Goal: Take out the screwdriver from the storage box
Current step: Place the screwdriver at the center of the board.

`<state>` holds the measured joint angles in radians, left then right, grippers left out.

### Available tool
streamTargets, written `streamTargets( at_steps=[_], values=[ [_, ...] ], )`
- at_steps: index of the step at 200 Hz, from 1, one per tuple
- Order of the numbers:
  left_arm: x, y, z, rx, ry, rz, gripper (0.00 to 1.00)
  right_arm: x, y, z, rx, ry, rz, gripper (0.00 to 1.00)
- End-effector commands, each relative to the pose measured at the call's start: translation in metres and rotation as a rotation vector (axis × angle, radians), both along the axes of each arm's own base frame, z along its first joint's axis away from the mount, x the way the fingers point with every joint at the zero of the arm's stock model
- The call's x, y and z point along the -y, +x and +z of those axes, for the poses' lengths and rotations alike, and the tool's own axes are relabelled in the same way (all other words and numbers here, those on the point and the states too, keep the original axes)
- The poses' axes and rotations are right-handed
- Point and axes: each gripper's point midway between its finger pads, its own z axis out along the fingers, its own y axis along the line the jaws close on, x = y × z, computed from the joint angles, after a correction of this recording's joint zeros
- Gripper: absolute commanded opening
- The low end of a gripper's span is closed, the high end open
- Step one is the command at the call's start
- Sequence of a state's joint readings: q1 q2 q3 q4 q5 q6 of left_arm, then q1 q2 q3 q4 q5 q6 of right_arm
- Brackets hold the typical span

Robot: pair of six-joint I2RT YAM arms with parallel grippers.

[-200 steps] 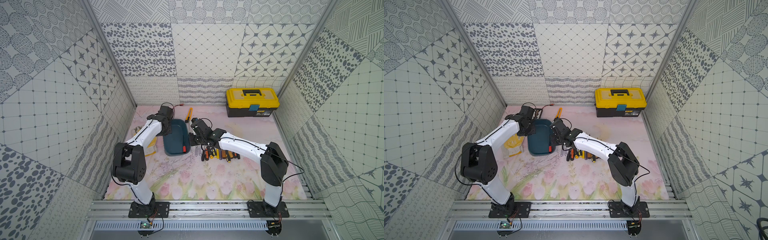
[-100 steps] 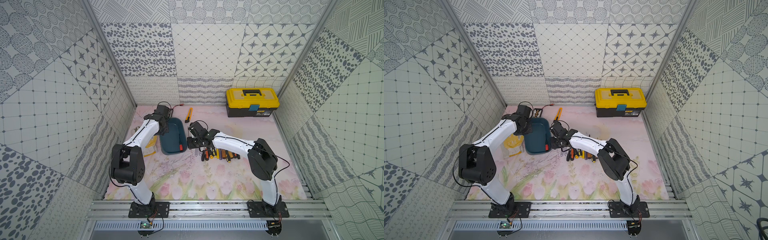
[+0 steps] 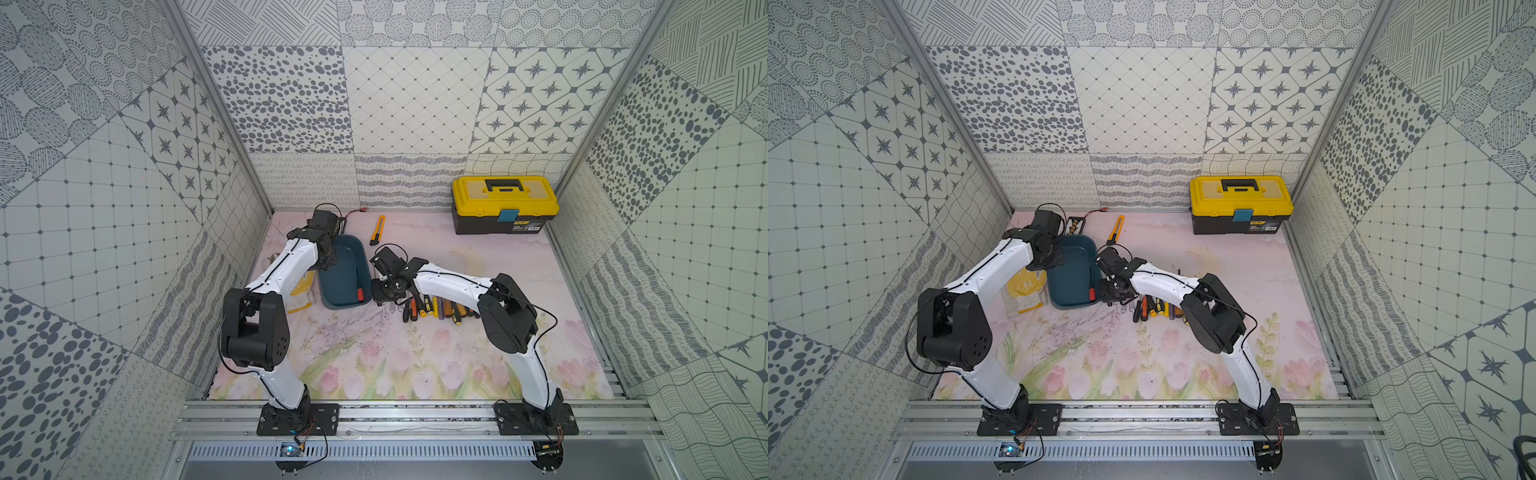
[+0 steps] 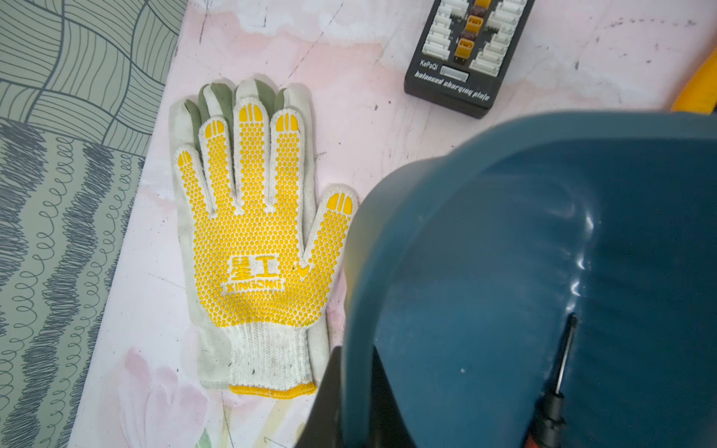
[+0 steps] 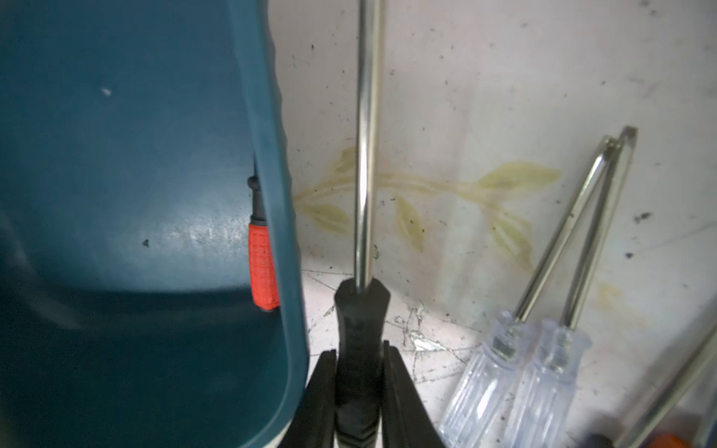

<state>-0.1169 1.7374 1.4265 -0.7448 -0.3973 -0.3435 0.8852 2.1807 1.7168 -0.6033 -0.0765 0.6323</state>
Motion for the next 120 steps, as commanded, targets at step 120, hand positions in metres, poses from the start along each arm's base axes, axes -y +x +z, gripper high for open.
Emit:
streamTargets(
  at_steps=[120],
  values=[
    [0.002,0.002,0.009,0.021,-0.02,-0.003,0.0,0.044,-0.002,-0.042,-0.067,-0.164,-0.132,0.0]
  ],
)
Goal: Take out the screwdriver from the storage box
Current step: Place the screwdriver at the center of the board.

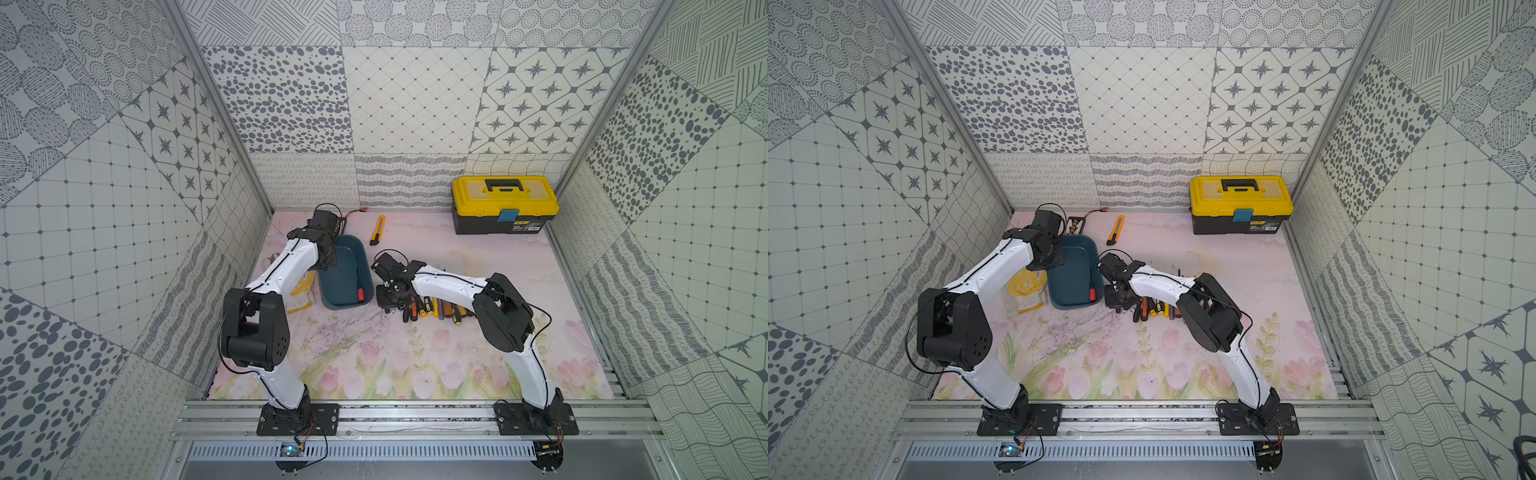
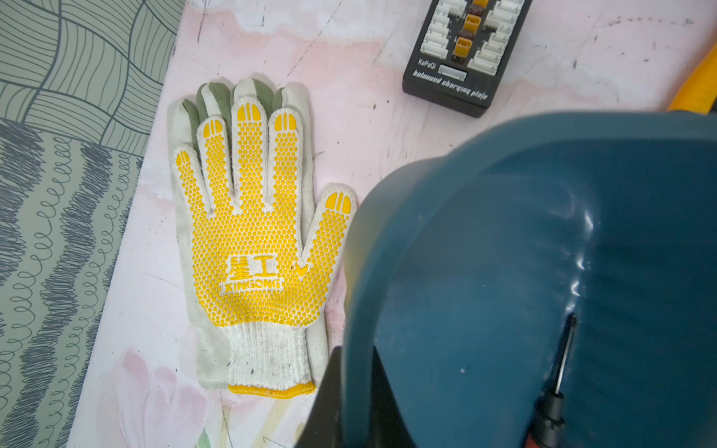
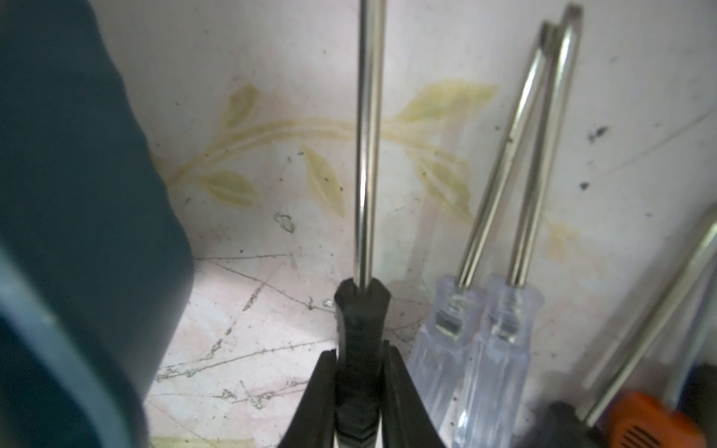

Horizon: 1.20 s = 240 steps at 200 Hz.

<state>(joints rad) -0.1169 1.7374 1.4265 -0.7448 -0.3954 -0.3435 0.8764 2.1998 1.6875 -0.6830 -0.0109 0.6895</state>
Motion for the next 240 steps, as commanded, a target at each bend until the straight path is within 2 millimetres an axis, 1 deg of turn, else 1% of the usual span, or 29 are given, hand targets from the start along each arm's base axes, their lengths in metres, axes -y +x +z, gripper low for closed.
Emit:
streamTargets(
  at_steps=[1,14,63,145,168,206,240],
  values=[
    [0.002,0.002,0.009,0.021,-0.018,-0.002,0.0,0.014,0.003,-0.013,-0.01,-0.042,-0.043,0.0],
    [0.002,0.002,0.009,0.021,-0.019,-0.002,0.0,0.018,0.003,-0.015,-0.014,-0.052,-0.048,0.0],
    [0.003,0.002,0.008,0.019,-0.026,-0.004,0.0,0.028,0.006,-0.011,0.0,-0.064,-0.072,0.0],
    [0.005,0.002,0.006,0.015,-0.033,-0.007,0.0,0.038,0.008,-0.013,0.001,-0.087,-0.096,0.0],
    [0.005,0.002,0.006,0.014,-0.035,-0.007,0.0,0.038,0.008,-0.011,0.003,-0.088,-0.097,0.0],
    [0.006,0.002,0.005,0.013,-0.04,-0.006,0.0,0.034,0.007,-0.012,-0.006,-0.075,-0.085,0.0],
    [0.006,0.002,0.005,0.014,-0.04,-0.007,0.0,0.032,0.007,-0.011,-0.009,-0.071,-0.081,0.16]
  ],
)
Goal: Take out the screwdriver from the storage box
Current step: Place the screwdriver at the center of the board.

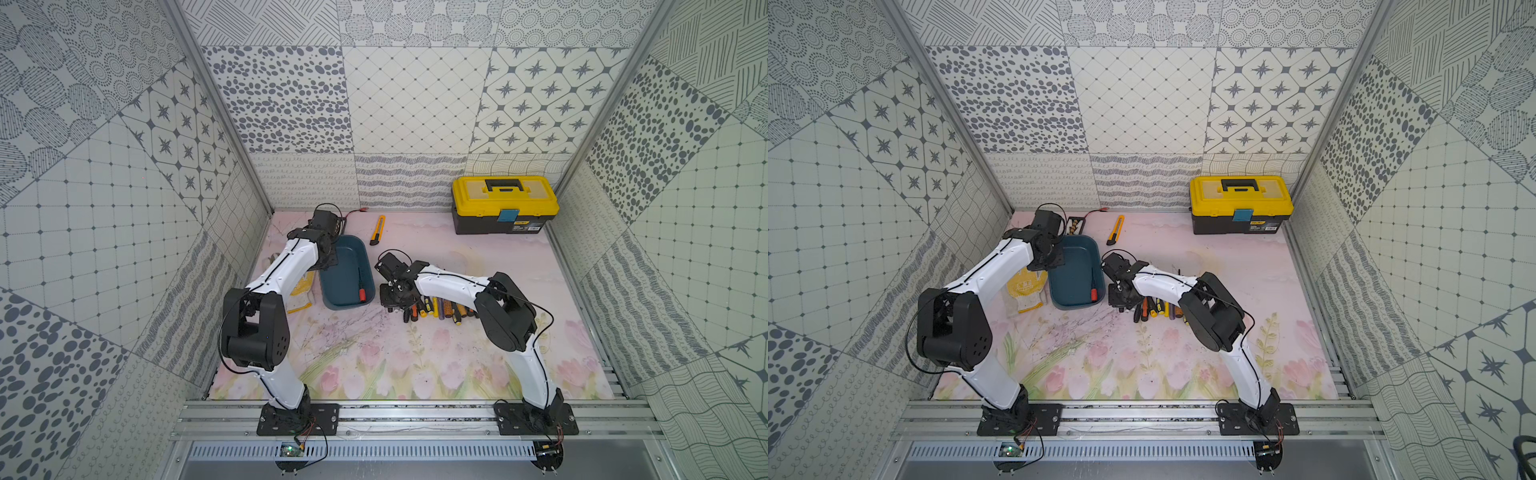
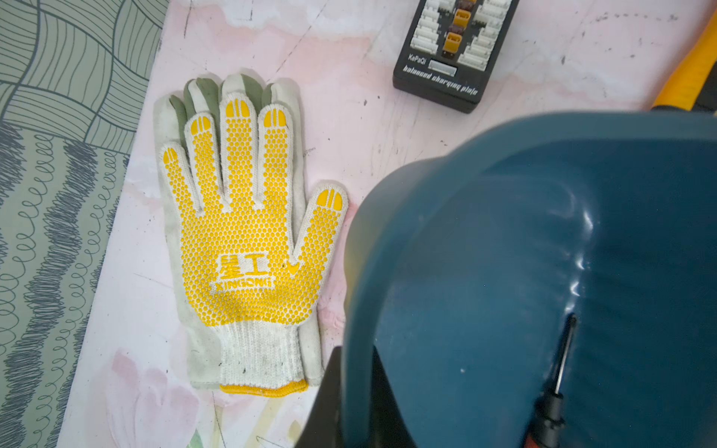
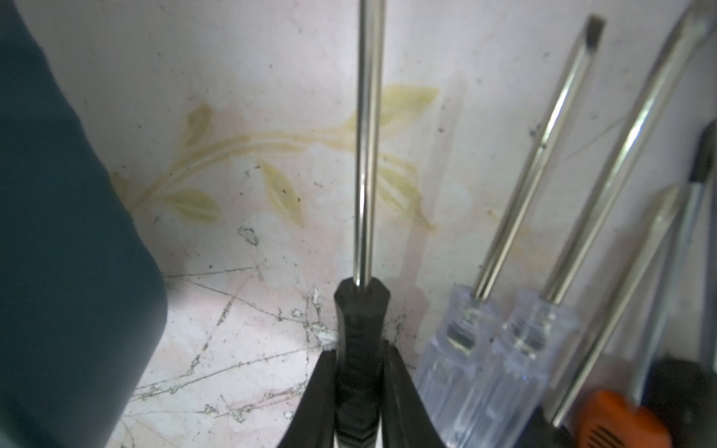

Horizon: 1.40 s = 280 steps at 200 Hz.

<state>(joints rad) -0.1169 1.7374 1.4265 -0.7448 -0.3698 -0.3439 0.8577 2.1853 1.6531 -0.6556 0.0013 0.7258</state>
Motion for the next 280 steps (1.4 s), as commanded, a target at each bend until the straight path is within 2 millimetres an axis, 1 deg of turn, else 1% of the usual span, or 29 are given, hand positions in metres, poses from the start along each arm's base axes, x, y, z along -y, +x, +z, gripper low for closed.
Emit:
streamTargets(
  at_steps=[1,56,136,154,161,178,197,213,224,237,247,265,280],
  values=[
    [0.002,0.002,0.007,0.016,-0.017,0.003,0.0,0.023,0.0,-0.009,-0.015,-0.077,-0.026,0.16],
    [0.002,0.002,0.007,0.017,-0.018,0.003,0.0,0.02,0.003,-0.005,-0.007,-0.073,-0.024,0.3],
    [0.002,0.003,0.006,0.017,-0.019,0.003,0.0,0.013,0.008,0.006,0.009,-0.049,-0.011,0.33],
    [0.002,0.002,0.006,0.014,-0.019,0.003,0.0,0.009,0.009,0.013,0.019,-0.03,0.004,0.33],
    [0.002,0.003,0.006,0.016,-0.02,0.003,0.0,0.008,0.01,0.016,0.026,-0.023,0.008,0.35],
    [0.002,0.002,0.006,0.015,-0.019,0.003,0.0,0.001,0.013,0.026,0.047,0.01,0.028,0.36],
    [0.002,0.002,0.006,0.017,-0.02,0.003,0.0,-0.006,0.015,0.036,0.074,0.049,0.042,0.4],
    [0.002,0.003,0.006,0.016,-0.02,0.003,0.0,-0.011,0.016,0.044,0.091,0.074,0.057,0.4],
    [0.002,0.002,0.006,0.015,-0.019,0.003,0.0,-0.015,0.015,0.048,0.102,0.092,0.073,0.37],
    [0.002,0.002,0.006,0.015,-0.02,0.003,0.0,-0.019,0.015,0.054,0.118,0.112,0.085,0.24],
    [0.002,0.003,0.006,0.016,-0.02,0.003,0.0,-0.023,0.015,0.058,0.13,0.127,0.093,0.17],
    [0.002,0.002,0.005,0.013,-0.019,0.003,0.0,-0.03,0.013,0.059,0.128,0.15,0.109,0.05],
    [0.002,0.002,0.005,0.013,-0.021,0.003,0.0,-0.034,0.012,0.056,0.119,0.156,0.119,0.0]
  ],
)
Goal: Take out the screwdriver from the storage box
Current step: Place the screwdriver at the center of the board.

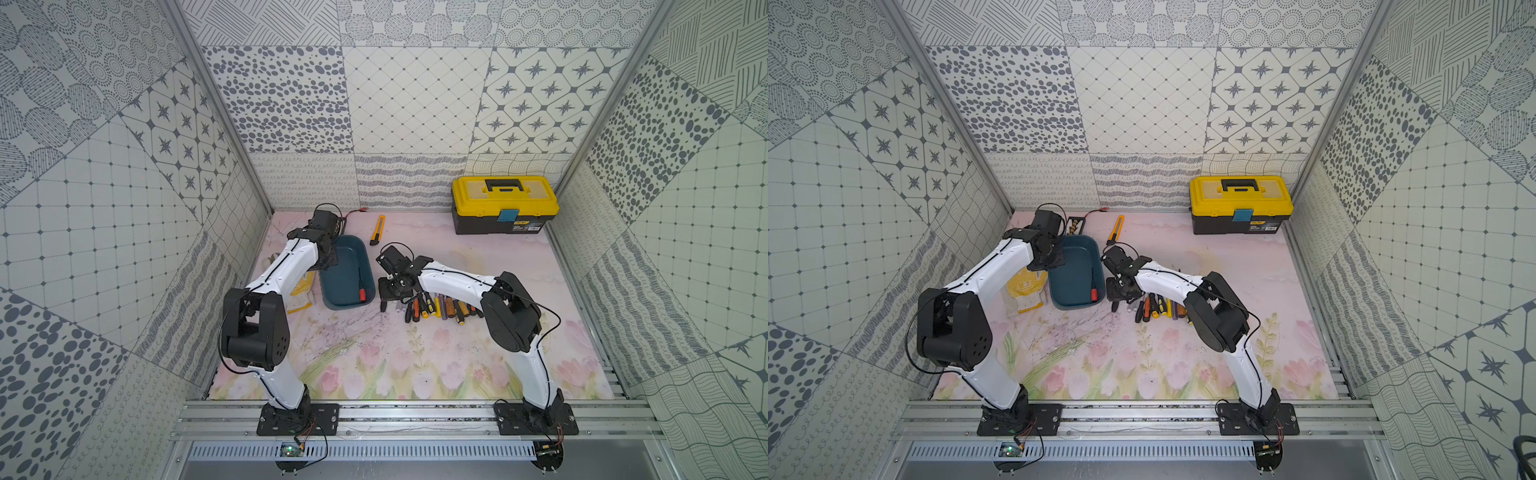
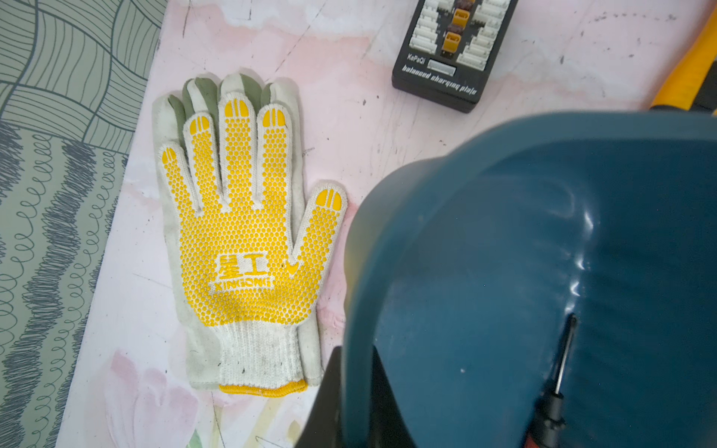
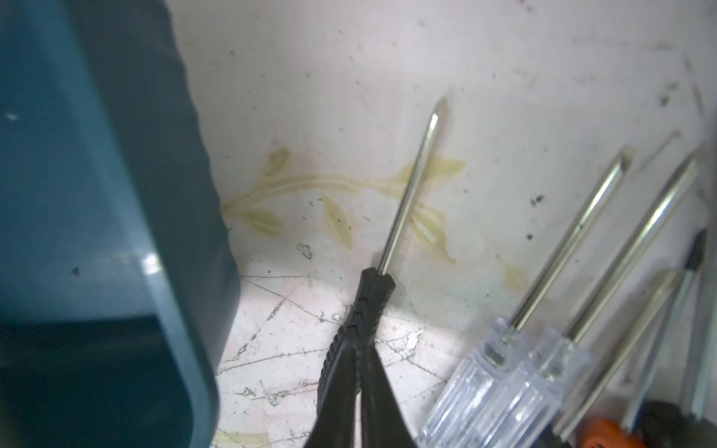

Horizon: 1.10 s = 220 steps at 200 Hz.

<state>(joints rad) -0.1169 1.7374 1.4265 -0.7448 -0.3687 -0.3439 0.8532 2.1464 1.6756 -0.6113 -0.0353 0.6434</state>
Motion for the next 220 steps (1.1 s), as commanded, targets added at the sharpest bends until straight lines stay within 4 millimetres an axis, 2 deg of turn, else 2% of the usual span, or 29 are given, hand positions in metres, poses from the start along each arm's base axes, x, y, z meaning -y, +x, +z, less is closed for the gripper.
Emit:
streamTargets(
  at_steps=[1,53,90,133,156,220],
  values=[
    [0.002,0.003,0.005,0.014,-0.021,0.004,0.0,-0.018,0.002,0.024,0.045,0.076,0.035,0.0],
    [0.003,0.003,0.005,0.014,-0.023,0.003,0.0,-0.032,0.001,0.02,0.034,0.117,0.05,0.0],
    [0.003,0.002,0.004,0.011,-0.023,0.003,0.0,-0.042,0.001,0.002,-0.028,0.127,0.032,0.0],
    [0.004,0.003,0.004,0.01,-0.028,0.0,0.0,-0.022,-0.001,-0.022,-0.075,0.019,-0.019,0.0],
    [0.004,0.003,0.004,0.009,-0.028,0.001,0.0,-0.008,-0.003,-0.029,-0.079,-0.031,-0.037,0.0],
    [0.006,0.003,0.001,0.002,-0.041,-0.002,0.0,0.027,0.001,-0.031,-0.059,-0.107,-0.091,0.0]
  ],
)
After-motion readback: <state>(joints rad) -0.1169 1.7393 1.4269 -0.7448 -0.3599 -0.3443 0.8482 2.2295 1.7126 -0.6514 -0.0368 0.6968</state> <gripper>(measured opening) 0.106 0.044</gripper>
